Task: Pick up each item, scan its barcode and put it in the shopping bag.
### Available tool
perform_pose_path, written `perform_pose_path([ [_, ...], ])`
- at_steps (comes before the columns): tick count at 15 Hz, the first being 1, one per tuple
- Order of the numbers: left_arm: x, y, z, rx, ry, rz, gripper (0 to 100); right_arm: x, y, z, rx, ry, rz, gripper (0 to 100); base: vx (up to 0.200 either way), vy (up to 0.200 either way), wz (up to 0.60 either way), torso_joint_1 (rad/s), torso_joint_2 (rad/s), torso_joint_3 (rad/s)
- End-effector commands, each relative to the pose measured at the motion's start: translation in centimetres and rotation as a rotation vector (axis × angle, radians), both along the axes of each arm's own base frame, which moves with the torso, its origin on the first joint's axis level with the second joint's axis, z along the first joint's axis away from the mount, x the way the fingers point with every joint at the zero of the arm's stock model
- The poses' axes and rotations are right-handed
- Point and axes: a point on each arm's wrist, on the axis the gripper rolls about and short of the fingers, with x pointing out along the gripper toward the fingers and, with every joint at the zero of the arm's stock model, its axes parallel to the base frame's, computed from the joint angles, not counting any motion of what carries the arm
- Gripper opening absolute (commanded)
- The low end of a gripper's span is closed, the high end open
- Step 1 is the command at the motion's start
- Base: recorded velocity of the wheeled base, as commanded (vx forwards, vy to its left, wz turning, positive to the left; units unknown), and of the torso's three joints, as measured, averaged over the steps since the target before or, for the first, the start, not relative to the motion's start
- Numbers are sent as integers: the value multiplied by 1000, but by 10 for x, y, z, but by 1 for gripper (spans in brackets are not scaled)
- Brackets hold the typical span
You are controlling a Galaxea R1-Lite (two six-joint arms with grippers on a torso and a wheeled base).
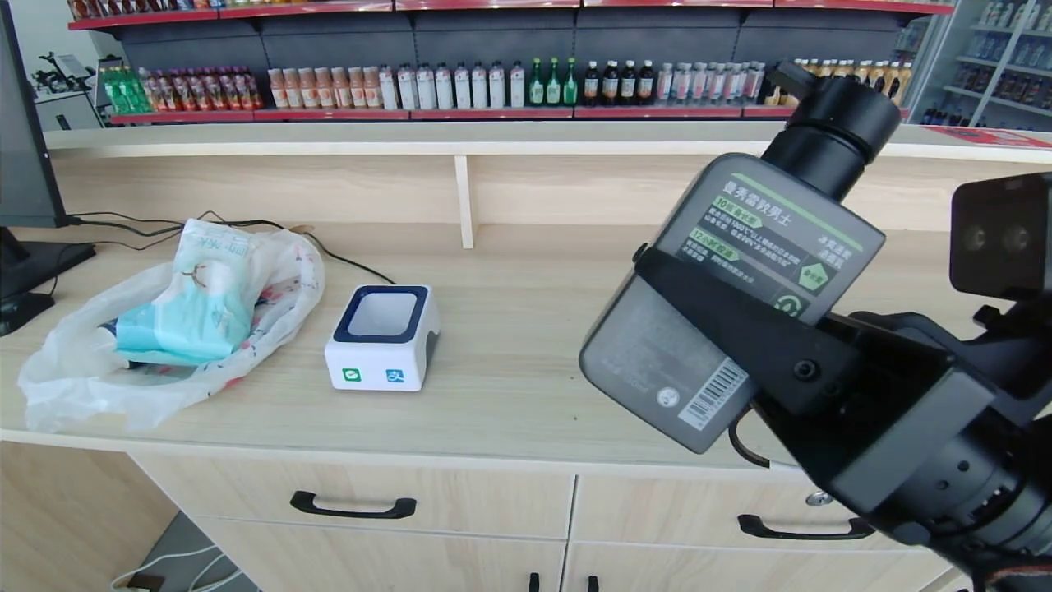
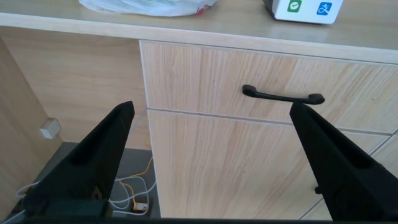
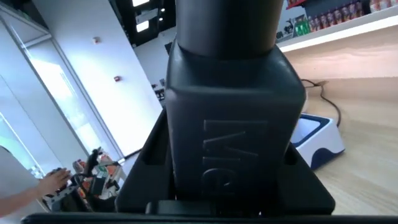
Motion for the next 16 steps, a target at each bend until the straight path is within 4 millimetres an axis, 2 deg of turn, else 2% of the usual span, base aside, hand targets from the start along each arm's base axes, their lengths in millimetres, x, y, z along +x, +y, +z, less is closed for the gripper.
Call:
perform_pose_path([
  [1,0,0,0,0,-1,1,100,-4,-2,6,25,-3,17,0,0,0,0,0,0,0],
  [10,0,0,0,0,-1,1,100,-9,-6,9,48,15,43,0,0,0,0,0,0,0],
  [12,0,0,0,0,-1,1,100,-14,-6,9,50,13,62,0,0,0,0,0,0,0],
  [16,0,0,0,0,-1,1,100,-10,1,5,11,-24,37,0,0,0,0,0,0,0],
])
